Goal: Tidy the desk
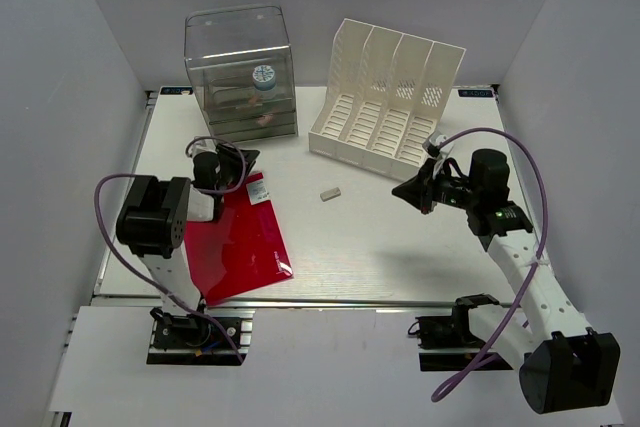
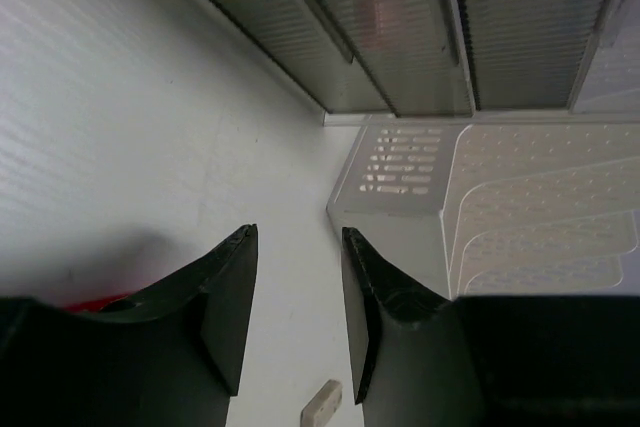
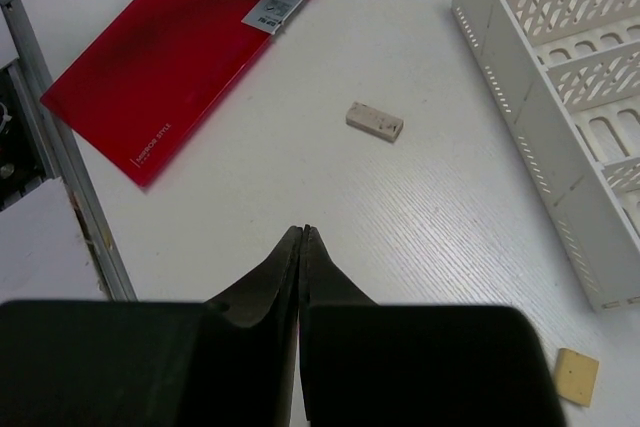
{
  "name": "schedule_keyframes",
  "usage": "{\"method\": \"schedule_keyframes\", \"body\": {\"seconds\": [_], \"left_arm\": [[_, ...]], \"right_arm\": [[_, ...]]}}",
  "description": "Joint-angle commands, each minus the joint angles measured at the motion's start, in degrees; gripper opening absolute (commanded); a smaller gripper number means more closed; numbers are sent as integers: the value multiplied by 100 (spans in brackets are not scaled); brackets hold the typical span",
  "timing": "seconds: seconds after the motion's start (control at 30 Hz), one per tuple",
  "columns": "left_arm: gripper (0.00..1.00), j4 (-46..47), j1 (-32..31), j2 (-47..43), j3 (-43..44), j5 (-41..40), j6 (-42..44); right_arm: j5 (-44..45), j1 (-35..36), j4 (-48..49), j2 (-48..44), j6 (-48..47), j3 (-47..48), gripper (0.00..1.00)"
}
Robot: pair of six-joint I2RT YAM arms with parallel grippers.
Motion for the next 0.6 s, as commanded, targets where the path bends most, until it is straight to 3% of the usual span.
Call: {"method": "schedule_keyframes", "body": {"seconds": [0.0, 0.57], "left_arm": [[49, 516, 47, 133, 518, -186, -196], [47, 1103, 47, 1504, 1495, -1267, -618]], "right_arm": [[-102, -16, 313, -109, -22, -21, 0], [-41, -16, 348, -21, -49, -47, 0]]}}
